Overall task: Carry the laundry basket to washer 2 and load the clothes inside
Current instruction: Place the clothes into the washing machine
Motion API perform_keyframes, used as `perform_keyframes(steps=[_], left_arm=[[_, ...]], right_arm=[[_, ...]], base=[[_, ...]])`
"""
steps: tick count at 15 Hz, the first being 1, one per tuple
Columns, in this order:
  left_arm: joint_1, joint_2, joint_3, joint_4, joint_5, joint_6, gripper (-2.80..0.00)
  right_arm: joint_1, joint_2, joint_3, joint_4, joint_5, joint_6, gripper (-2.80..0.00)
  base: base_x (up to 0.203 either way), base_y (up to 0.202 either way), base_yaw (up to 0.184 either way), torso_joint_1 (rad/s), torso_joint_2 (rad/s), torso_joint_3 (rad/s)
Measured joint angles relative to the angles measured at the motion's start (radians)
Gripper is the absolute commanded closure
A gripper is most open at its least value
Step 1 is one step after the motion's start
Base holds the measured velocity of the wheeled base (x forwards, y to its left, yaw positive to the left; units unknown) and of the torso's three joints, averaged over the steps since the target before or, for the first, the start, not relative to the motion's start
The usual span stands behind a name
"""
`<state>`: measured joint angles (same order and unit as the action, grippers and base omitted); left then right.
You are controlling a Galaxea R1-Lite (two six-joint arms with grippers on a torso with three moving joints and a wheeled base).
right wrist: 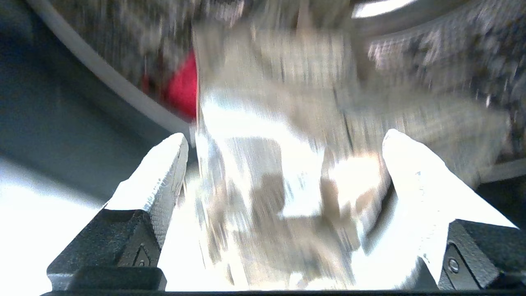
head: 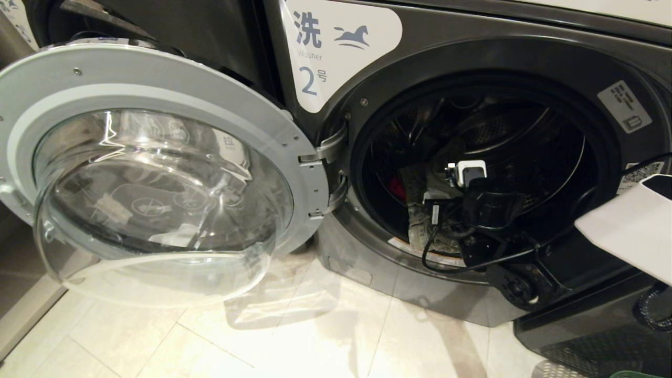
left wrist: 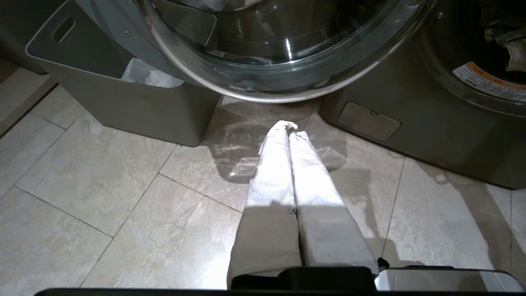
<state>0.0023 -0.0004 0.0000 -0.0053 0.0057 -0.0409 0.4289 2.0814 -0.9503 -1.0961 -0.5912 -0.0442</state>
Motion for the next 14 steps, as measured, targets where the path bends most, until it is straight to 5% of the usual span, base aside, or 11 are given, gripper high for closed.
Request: perform_keyframes(steps=[6,14], left_arm=[[0.000,0.000,0.000,0.000,-0.001,0.000,0.00],[0.000,0.000,0.000,0.000,-0.001,0.000,0.00]], right_arm=[[0.018,-0.130,0.211,0.101,0.061,0.040,-2.80],[0.019,-0.051,0.229,0.190,0.068,0.044,-2.80]], base=[[0.000,0.000,0.000,0.000,0.00,0.000],[0.000,0.000,0.000,0.000,0.00,0.000]])
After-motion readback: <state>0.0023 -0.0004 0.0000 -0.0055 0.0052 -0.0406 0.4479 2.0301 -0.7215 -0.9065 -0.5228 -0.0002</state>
